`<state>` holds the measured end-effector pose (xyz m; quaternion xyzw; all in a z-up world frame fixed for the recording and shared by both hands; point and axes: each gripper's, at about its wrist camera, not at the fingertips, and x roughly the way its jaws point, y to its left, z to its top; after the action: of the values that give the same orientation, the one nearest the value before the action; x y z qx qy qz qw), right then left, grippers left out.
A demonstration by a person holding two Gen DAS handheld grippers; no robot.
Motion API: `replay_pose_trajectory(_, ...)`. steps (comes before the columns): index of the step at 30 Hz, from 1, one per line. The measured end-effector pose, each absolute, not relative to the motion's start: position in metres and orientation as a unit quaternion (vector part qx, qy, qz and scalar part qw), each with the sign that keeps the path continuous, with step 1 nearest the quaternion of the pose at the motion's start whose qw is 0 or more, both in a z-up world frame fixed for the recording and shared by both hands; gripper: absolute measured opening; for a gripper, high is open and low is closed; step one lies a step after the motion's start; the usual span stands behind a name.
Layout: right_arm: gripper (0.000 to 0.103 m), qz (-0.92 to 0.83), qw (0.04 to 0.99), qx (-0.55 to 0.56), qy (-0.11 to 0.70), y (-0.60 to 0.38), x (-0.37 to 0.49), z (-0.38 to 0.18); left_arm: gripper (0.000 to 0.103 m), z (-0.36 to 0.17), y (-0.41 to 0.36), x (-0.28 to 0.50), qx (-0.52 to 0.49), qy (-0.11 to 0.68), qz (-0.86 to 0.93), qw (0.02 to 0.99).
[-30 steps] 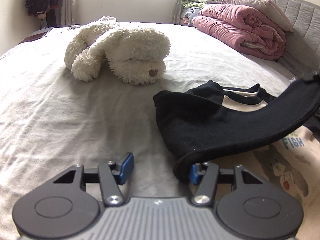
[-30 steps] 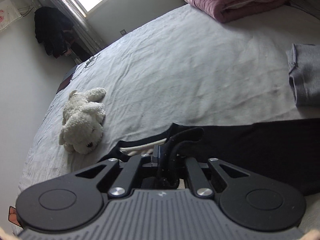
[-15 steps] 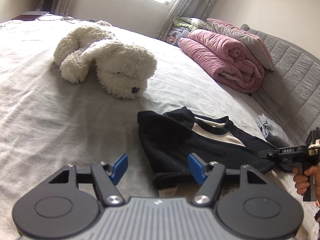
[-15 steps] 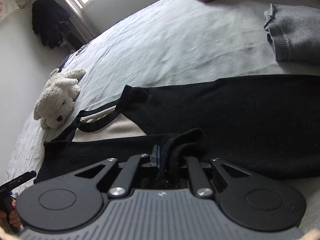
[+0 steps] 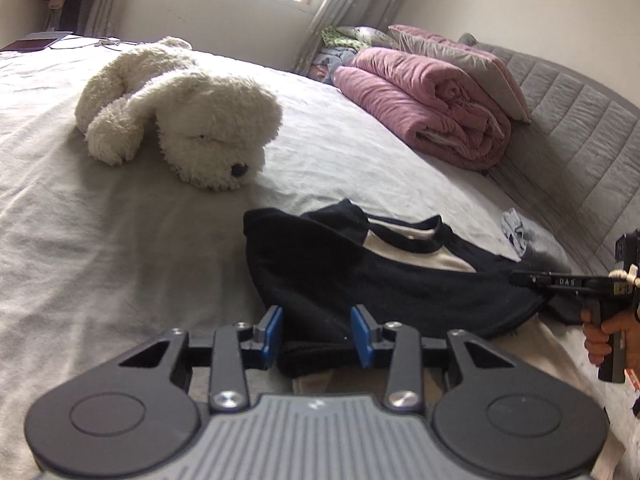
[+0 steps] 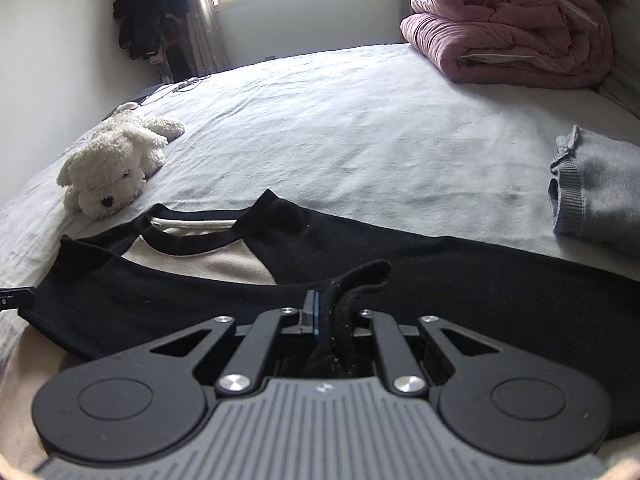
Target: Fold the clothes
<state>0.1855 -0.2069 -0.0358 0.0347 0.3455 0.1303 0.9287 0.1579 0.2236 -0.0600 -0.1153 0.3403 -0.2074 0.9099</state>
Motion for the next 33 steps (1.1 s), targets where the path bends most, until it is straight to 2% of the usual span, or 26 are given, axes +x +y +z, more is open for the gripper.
replay_pose_trajectory(8, 0.011, 0.107, 0.933, -0.065, 0.337, -0.189, 0.18, -0.05, 0.039, -0.065, 0.23, 0.16, -0.134, 0.344, -0.19, 0.91)
replay_pose_trajectory(9, 0.014, 0.102, 0.935, -0.073, 0.333, -0.189, 0.178, -0.049, 0.039, -0.067, 0.229, 0.16, -0.132, 0.347, -0.188, 0.909)
replay_pose_trajectory(11, 0.033, 0.092, 0.938, -0.071, 0.328, -0.192, 0.175, -0.043, 0.039, -0.07, 0.226, 0.163, -0.122, 0.351, -0.182, 0.911)
replay_pose_trajectory(17, 0.037, 0.095, 0.949, -0.074, 0.291, -0.183, 0.162, -0.009, 0.039, -0.08, 0.228, 0.173, -0.18, 0.33, -0.165, 0.912)
replay_pose_trajectory(22, 0.04, 0.131, 0.95, 0.001, 0.282, -0.145, 0.164, 0.002, 0.04, -0.086, 0.237, 0.179, -0.238, 0.306, -0.143, 0.91)
replay_pose_trajectory(26, 0.04, 0.19, 0.914, 0.137, 0.33, -0.116, 0.167, -0.013, 0.039, -0.094, 0.248, 0.183, -0.282, 0.291, -0.128, 0.905)
replay_pose_trajectory(29, 0.04, 0.243, 0.886, 0.203, 0.338, -0.093, 0.168, -0.023, 0.022, -0.096, 0.254, 0.184, -0.291, 0.286, -0.116, 0.906)
replay_pose_trajectory(33, 0.042, 0.283, 0.879, 0.214, 0.32, -0.08, 0.168, -0.039, 0.022, -0.098, 0.261, 0.188, -0.316, 0.293, -0.13, 0.893)
